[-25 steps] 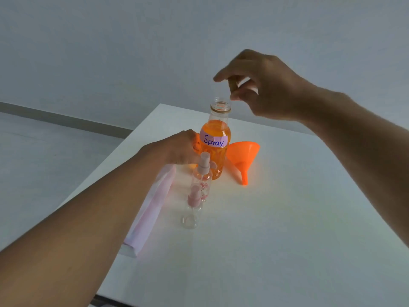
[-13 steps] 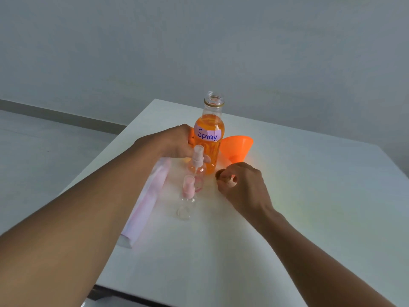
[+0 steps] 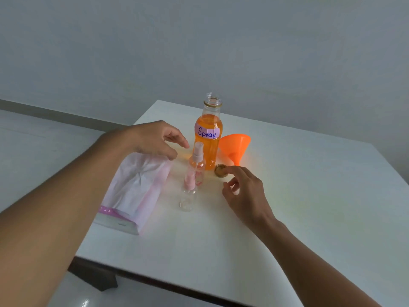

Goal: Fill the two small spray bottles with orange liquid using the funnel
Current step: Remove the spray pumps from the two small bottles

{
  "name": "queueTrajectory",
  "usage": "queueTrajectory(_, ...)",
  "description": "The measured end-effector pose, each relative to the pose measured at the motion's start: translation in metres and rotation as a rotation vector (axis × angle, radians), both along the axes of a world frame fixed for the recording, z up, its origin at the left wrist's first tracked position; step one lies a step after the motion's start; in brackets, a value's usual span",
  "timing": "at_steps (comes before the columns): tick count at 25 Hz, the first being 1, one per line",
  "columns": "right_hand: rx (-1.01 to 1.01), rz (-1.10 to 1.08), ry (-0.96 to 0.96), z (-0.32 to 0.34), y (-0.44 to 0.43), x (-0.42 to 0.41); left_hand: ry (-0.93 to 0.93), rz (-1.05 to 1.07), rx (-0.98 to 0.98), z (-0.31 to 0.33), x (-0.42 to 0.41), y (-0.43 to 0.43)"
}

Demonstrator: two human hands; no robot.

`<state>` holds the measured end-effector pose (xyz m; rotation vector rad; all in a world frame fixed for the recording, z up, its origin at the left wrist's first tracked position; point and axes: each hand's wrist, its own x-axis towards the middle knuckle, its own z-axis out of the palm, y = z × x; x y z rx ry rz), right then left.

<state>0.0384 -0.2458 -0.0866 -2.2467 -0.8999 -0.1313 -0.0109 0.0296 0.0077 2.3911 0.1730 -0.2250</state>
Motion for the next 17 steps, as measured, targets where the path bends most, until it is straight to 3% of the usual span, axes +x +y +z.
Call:
queueTrajectory(3, 0.020, -0.017, 0.011, -0.002, -0.013, -0.011, -0.013, -0.012, 0.050, -0.006, -0.016, -0.018)
queueTrajectory(11, 0.056, -0.041, 0.070, 0.001, -0.045, -0.023, -0.274, 0.062, -0.126, -0.007, -0.018, -0.048)
queueTrajectory(17, 0.510, -0.162, 0.212, 0.036, -0.066, -0.027, -0.424, -0.015, -0.114, 0.054, -0.017, -0.098)
